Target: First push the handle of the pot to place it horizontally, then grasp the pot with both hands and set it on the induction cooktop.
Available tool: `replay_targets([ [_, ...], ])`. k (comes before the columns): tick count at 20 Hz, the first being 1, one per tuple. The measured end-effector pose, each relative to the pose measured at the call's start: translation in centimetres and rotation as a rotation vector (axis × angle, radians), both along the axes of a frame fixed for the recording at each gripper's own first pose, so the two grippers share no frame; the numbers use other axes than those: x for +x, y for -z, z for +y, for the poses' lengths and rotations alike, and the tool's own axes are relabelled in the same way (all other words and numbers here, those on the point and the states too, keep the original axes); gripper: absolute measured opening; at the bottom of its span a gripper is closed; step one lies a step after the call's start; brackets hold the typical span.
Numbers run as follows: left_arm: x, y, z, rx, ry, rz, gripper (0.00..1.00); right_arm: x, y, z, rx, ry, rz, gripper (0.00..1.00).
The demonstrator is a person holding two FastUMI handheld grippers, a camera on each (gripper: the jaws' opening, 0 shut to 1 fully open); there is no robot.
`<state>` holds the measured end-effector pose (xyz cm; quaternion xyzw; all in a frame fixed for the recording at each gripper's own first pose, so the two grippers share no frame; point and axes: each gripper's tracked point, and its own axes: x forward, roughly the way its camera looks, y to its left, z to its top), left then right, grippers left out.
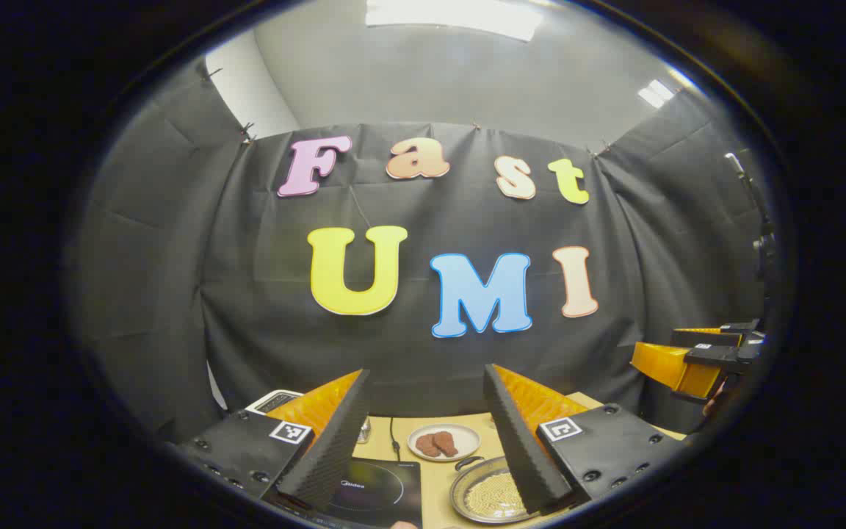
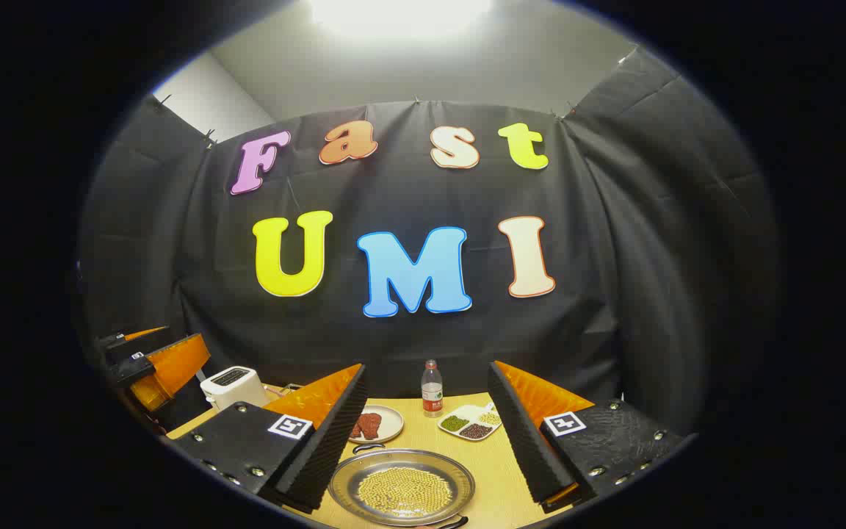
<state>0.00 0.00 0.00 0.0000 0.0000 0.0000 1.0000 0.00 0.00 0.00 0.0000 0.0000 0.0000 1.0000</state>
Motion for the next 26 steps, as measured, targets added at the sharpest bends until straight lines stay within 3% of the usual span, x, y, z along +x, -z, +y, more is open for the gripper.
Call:
replay_targets([
  [13,1.6,0.5,2.4,-0.015,0.071,0.006,0.94,0.4,-0.3,2.2,-0.032,0.052,-0.012,0.99],
  [19,2.5,0.1,1.8,-0.004,0.057,0.000,0.95,1.0,-0.7,2.0,-0.040,0.024,-0.016,0.99],
  [20,2.6,0.0,1.5,-0.004,0.055,0.001,0.99,1.1,-0.5,1.9,-0.035,0.017,-0.007,0.99],
  [26,3.5,0.2,0.8,0.013,0.037,0.003,0.99,1.8,1.9,1.0,-0.031,-0.023,0.048,0.99],
])
